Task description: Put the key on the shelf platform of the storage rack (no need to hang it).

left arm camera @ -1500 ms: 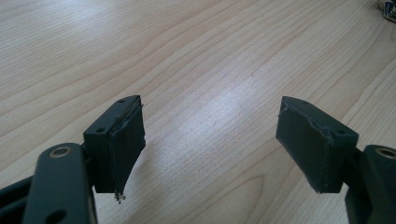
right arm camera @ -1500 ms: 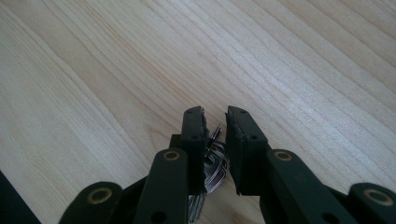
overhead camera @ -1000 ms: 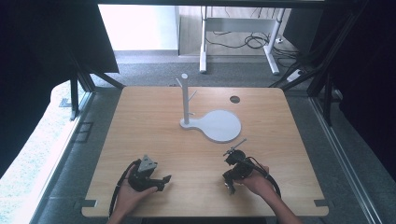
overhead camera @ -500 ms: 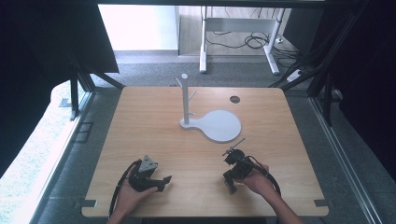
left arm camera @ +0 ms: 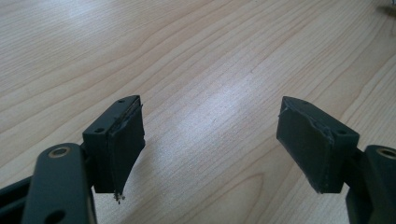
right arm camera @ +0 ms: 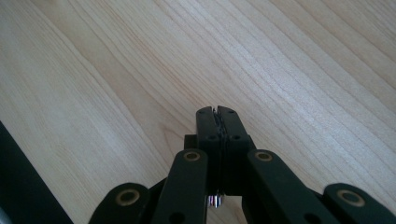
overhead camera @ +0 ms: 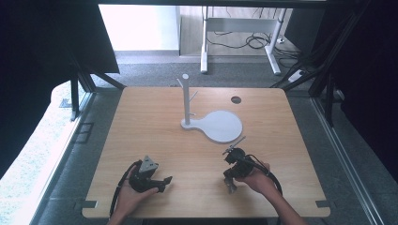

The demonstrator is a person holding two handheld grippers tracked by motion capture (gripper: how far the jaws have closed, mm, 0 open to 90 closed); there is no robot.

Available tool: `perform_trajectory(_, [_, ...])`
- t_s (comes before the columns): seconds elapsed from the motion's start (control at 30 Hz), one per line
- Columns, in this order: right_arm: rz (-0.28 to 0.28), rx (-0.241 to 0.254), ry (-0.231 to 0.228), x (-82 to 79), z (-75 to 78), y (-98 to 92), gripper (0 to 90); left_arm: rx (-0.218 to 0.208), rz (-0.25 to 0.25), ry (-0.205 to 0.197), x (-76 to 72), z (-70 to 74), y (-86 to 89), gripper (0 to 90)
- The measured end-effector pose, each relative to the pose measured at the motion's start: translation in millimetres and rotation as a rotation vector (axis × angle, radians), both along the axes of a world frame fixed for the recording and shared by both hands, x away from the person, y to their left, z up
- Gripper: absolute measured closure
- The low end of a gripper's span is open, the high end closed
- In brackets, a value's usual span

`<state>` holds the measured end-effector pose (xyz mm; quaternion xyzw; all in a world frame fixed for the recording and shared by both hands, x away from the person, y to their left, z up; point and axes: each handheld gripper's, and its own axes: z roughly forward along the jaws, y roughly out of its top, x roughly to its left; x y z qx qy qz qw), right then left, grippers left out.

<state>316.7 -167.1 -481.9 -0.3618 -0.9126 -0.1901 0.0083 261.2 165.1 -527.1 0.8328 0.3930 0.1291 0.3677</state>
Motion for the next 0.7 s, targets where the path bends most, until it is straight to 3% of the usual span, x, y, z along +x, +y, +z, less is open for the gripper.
perform_trajectory(0.7, [-0.003,0.051,-0.060,-6.4,25.6,-14.4,89.7,-0.003,0.002,0.001,-0.2,0.0,-0.4,23.5])
